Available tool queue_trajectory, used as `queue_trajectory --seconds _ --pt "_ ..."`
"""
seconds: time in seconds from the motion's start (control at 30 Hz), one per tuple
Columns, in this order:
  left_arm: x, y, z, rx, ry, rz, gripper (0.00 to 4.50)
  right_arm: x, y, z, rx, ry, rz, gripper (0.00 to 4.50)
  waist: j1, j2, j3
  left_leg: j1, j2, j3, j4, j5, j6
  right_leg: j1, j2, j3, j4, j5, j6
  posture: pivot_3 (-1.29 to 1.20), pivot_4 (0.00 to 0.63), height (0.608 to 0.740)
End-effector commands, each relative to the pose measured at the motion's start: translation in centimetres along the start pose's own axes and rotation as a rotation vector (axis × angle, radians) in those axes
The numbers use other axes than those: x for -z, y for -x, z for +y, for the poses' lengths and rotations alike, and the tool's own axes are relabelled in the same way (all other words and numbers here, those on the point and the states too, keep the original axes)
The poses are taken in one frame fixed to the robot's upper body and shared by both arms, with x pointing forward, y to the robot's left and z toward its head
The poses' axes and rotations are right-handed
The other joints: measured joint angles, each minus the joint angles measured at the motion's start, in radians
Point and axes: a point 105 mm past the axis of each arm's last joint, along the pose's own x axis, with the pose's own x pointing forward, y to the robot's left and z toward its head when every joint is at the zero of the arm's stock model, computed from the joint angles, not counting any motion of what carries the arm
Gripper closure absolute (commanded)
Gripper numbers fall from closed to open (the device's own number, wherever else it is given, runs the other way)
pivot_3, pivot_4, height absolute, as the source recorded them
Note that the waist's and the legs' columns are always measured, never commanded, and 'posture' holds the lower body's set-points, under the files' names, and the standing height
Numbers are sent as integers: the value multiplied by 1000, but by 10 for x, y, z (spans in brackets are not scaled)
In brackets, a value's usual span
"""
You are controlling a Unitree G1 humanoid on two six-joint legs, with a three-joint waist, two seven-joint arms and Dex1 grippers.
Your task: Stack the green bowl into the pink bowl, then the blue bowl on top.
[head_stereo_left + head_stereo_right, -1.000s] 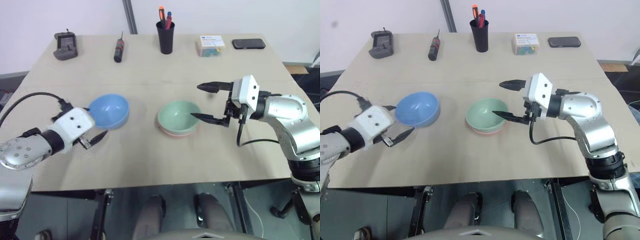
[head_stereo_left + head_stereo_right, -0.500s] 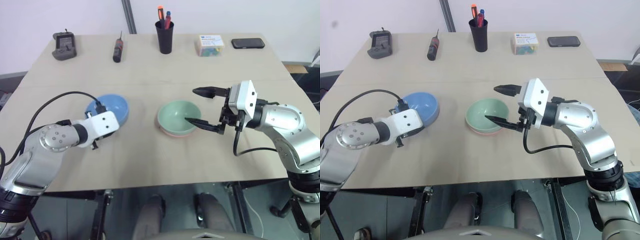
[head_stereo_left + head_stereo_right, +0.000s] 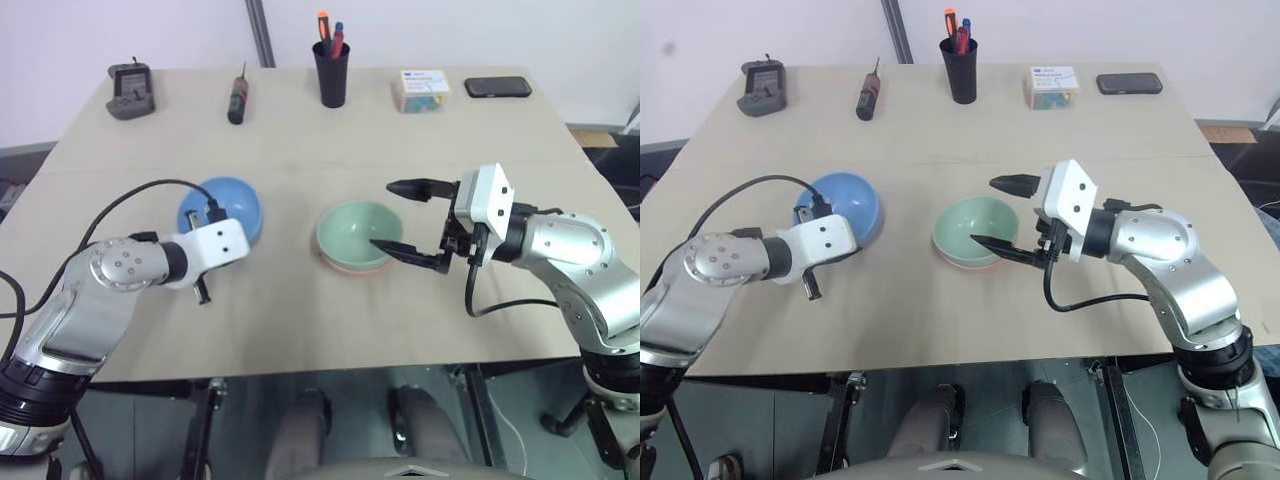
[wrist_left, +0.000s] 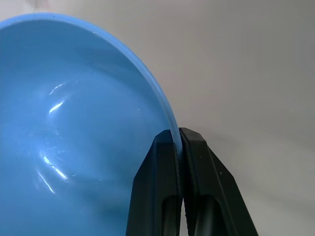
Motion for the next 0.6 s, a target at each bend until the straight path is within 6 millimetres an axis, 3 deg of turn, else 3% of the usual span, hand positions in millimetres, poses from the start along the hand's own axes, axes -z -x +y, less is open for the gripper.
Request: queue_trajectory --seconds 0.03,0.17,0.33,0.43,0.6 --pt "-47 18 21 -32 -85 -183 4491 -7 13 -4 52 38 -6 553 5 0 0 -1 0 -1 1 0 0 0 0 -1 0 0 0 0 150 740" --pt "-108 26 12 66 -105 -477 4491 4 31 -6 122 11 42 553 12 -1 0 -3 -1 -1 3 0 0 0 -1 -1 0 0 0 0 150 740" --pt "-141 13 3 177 -209 -621 4491 23 67 -6 255 -24 157 553 17 -1 0 -2 -1 -1 4 0 0 0 0 -1 1 0 0 0 150 740" --pt "-145 4 -7 266 -259 -658 4491 24 76 -4 291 -17 184 553 15 -1 0 -1 -1 0 4 0 0 1 1 0 1 0 0 0 150 740" --pt "-150 -8 -21 354 -256 -721 2705 22 77 1 309 -26 184 553 3 -1 0 0 0 1 5 0 0 1 2 2 1 0 0 0 150 740"
